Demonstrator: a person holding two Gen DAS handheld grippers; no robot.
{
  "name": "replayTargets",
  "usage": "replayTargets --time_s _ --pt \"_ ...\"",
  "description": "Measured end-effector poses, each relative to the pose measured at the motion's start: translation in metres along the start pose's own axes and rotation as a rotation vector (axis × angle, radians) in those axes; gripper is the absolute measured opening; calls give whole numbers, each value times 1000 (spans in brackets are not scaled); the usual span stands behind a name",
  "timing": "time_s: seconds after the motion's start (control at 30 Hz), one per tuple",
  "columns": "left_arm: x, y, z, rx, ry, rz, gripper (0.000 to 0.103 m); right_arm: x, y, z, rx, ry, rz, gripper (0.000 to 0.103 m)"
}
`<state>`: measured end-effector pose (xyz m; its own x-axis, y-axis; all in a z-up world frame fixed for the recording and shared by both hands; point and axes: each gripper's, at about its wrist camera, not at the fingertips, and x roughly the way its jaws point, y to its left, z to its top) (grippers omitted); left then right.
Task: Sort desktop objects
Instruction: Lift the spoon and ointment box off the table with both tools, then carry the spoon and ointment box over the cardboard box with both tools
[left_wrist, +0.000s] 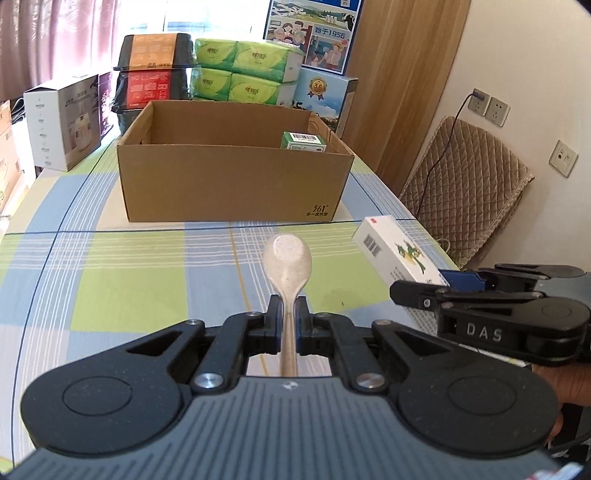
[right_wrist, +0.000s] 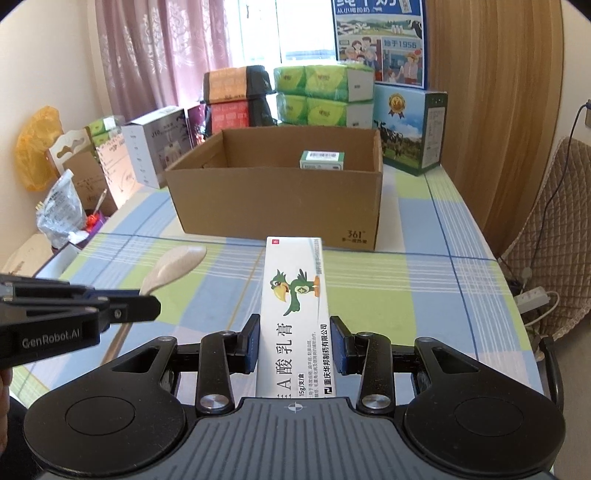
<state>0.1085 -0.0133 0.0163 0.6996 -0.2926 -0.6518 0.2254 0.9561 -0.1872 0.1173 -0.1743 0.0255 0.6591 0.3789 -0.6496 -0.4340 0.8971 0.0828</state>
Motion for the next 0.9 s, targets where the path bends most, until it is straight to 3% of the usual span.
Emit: replayTargets --time_s 0.9 --pt "-5 -9 2 17 11 11 4 -15 -11 3 37 8 -14 35"
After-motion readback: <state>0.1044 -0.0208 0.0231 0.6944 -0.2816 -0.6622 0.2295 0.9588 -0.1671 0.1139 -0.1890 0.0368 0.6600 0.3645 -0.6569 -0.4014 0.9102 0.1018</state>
